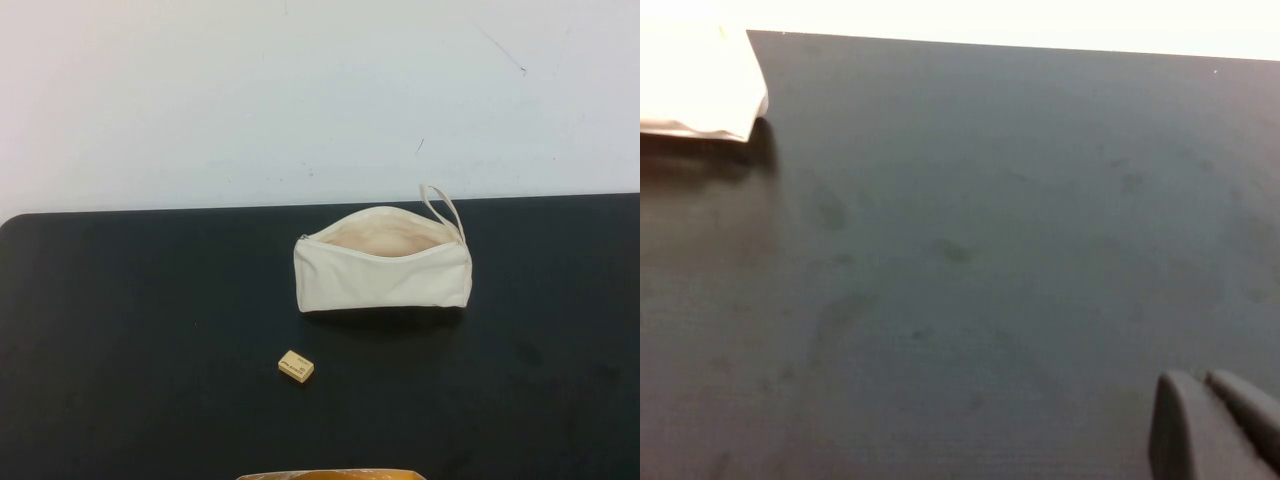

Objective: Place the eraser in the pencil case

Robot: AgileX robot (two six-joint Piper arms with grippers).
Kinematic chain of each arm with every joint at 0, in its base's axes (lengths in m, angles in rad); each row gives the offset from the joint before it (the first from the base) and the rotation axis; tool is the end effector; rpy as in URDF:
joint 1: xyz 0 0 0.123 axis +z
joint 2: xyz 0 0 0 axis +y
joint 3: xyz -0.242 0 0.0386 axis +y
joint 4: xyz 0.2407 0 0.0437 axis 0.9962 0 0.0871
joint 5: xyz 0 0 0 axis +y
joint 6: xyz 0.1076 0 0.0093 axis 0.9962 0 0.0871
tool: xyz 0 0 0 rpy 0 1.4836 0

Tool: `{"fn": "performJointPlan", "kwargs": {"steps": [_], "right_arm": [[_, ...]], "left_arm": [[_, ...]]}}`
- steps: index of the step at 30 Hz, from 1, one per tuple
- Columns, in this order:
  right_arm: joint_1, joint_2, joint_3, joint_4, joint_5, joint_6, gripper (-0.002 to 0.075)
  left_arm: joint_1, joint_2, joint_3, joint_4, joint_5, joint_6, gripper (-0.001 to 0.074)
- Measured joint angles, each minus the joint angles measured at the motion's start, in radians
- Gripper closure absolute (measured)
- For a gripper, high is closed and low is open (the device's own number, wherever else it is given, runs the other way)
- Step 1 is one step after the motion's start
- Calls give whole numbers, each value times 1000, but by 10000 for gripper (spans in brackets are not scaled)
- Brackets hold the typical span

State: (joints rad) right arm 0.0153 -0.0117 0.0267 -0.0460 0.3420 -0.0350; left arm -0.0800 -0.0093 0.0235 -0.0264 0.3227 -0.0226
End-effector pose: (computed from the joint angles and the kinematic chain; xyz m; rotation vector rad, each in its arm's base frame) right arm 0.1030 -0.0001 0.1700 -0.0754 1.8391 -0.0583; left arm 0.1032 -0.0092 0.1728 0.0354 1.8211 -0.0979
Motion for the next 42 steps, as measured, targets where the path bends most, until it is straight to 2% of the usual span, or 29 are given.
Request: {"fn": "performJointPlan", "kwargs": {"steps": [11,13,16,19,26,29,35,38,39,42], "right_arm": [[0,0,0,0,0,0,727],[0,0,0,0,0,0,727],[0,0,0,0,0,0,727],[0,0,0,0,0,0,727],[0,0,0,0,0,0,727],[0,0,0,0,0,0,727],[0,0,0,0,0,0,727],[0,0,0,0,0,0,727],[0,0,0,0,0,0,727],[0,0,0,0,0,0,727]], "left_arm": [[0,0,0,-2,-7,-8,729],[0,0,2,-108,-41,-96,729],[0,0,2,-442,-116,-311,728],[0,0,2,-664,-171,-402,728],[0,0,2,-840,-300,-453,728],[0,0,0,-809,-303,-382,728],[0,42,-188,-608,-76,-47,728],[0,157,-317,-503,63,56,728],[0,264,-405,-432,154,108,728],[0,440,-539,-356,277,167,728]]}}
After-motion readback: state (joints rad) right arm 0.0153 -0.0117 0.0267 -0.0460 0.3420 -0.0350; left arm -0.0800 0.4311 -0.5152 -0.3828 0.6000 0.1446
